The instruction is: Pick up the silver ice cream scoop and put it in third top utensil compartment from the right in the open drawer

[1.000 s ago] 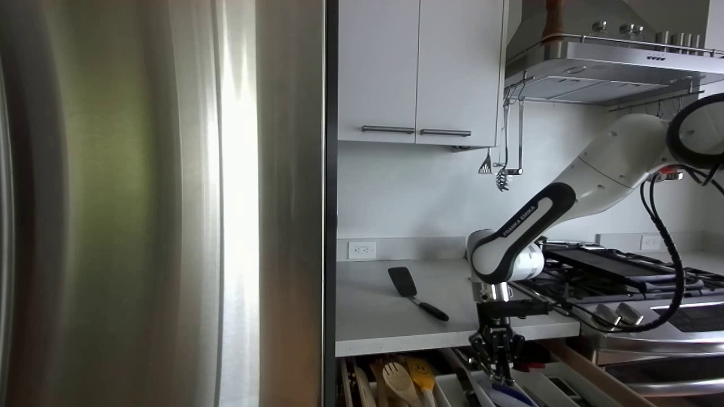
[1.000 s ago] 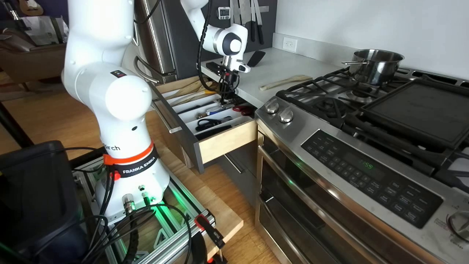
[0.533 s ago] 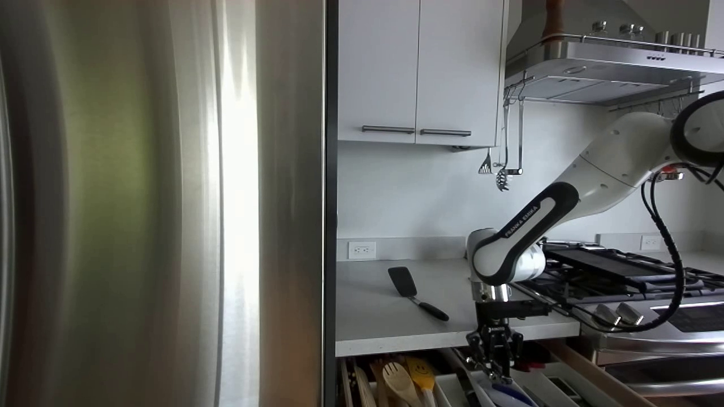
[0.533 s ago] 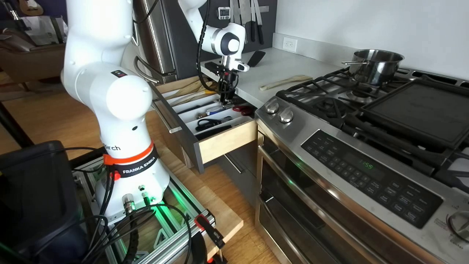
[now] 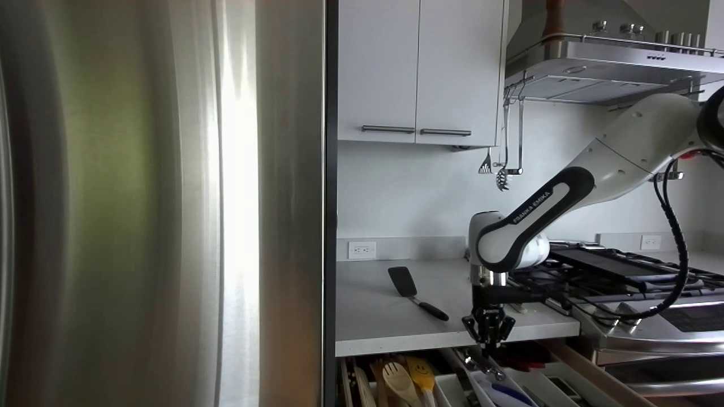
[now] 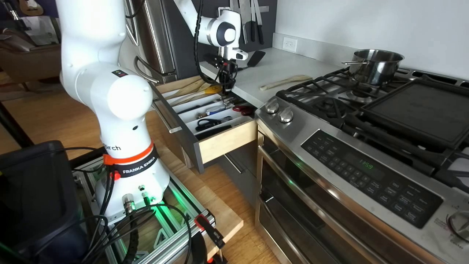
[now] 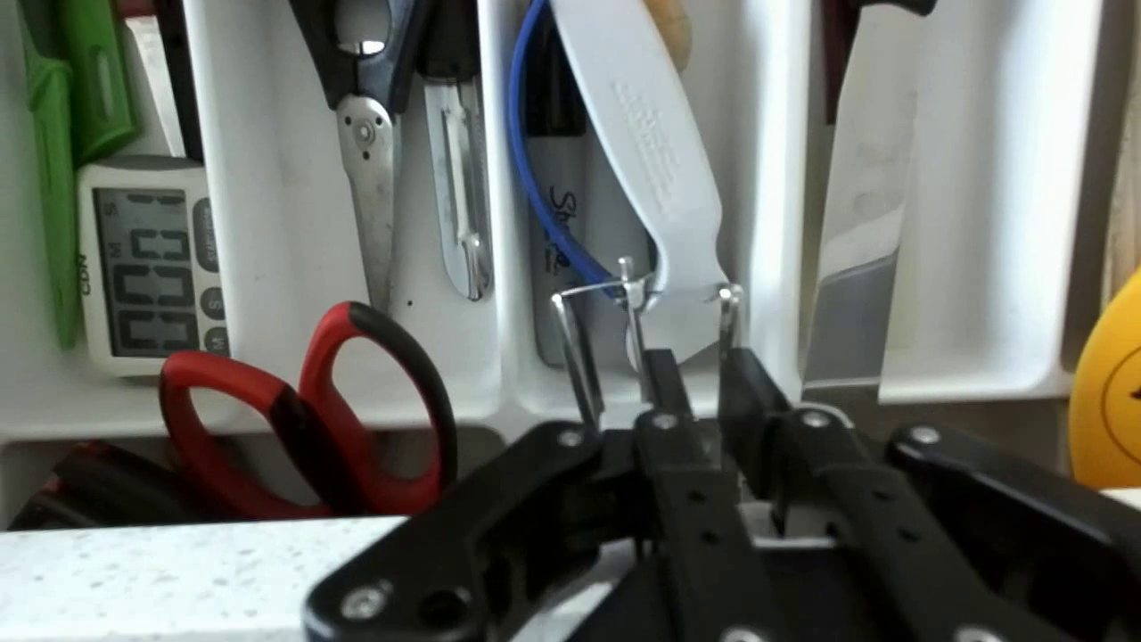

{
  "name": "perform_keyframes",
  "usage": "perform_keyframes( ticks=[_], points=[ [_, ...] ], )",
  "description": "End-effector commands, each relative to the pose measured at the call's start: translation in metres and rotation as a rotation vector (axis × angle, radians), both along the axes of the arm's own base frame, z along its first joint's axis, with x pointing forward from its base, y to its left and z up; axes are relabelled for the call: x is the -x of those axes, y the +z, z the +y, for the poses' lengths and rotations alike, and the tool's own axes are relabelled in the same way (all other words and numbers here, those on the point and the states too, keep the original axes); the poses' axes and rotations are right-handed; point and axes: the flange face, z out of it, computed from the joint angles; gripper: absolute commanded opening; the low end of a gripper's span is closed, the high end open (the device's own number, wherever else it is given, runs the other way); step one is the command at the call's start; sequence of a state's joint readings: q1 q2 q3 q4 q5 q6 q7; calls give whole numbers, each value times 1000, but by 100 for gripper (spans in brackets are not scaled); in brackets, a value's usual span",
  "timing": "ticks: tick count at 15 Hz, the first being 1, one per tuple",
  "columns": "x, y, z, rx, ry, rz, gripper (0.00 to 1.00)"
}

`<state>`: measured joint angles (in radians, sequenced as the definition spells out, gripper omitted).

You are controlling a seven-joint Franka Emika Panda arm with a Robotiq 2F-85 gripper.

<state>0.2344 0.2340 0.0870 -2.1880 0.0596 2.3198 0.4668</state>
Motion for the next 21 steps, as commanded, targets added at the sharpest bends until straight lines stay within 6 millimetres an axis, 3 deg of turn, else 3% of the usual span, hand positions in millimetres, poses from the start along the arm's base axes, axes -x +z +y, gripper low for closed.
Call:
perform_keyframes(
  ticks=[1,3,5,6,12,16,21],
  points=[
    [-3,4,-9,26,-12,-54,6],
    [-4,1,-10,32,-6,-56,12],
    [-1,1,-9,29,-3,-38,11],
    [2,1,-9,27,-4,-15,3],
    [13,5,-11,7,-14,92,0],
    [27,-3,-11,-34,39,234,0],
    [21,-25,-15,-40,76,195,0]
  ],
)
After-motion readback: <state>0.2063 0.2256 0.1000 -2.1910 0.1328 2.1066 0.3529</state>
